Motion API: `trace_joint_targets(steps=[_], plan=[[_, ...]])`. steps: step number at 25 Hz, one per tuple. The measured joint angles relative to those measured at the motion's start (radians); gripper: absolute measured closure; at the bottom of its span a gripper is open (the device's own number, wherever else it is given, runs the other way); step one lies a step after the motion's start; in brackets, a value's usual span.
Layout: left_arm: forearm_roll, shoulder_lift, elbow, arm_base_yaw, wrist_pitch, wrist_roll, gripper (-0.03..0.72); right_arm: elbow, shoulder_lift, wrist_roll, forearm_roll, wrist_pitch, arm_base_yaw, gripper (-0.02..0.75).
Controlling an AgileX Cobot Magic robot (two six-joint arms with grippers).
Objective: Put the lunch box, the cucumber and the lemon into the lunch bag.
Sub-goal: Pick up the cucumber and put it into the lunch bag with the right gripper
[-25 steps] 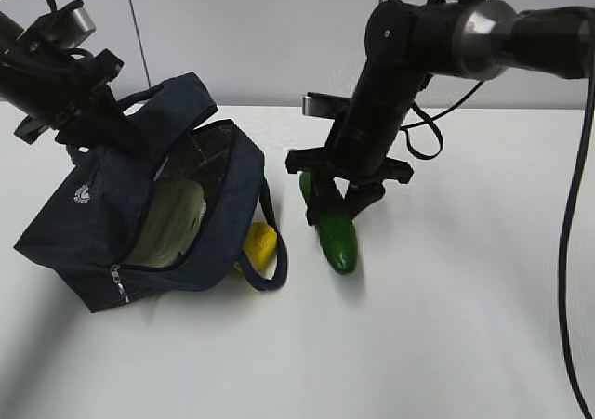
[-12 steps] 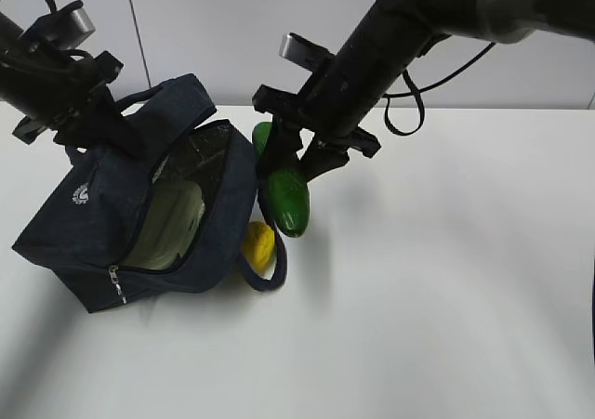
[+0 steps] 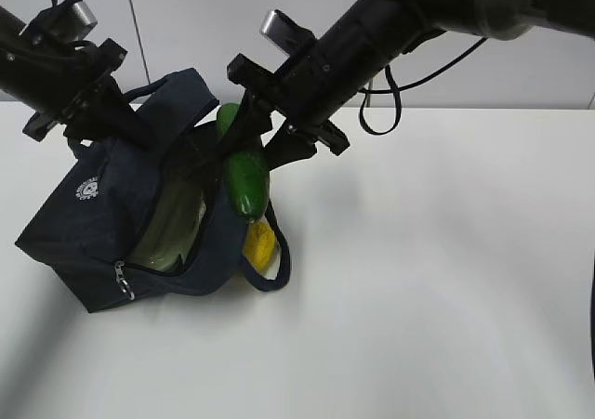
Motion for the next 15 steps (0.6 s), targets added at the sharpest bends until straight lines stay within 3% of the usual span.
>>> trace_joint_targets(steps=[7, 15], plan=[[-0.057, 0.0, 0.0, 0.0, 0.013, 0.01, 0.701, 0.0, 0.05, -0.007, 0.037, -0.012, 0.032, 0.412], [-0.068, 0.0, 0.0, 0.0, 0.026, 0.012, 0.701, 0.0, 0.071, -0.007, 0.057, -0.153, 0.04, 0.384]])
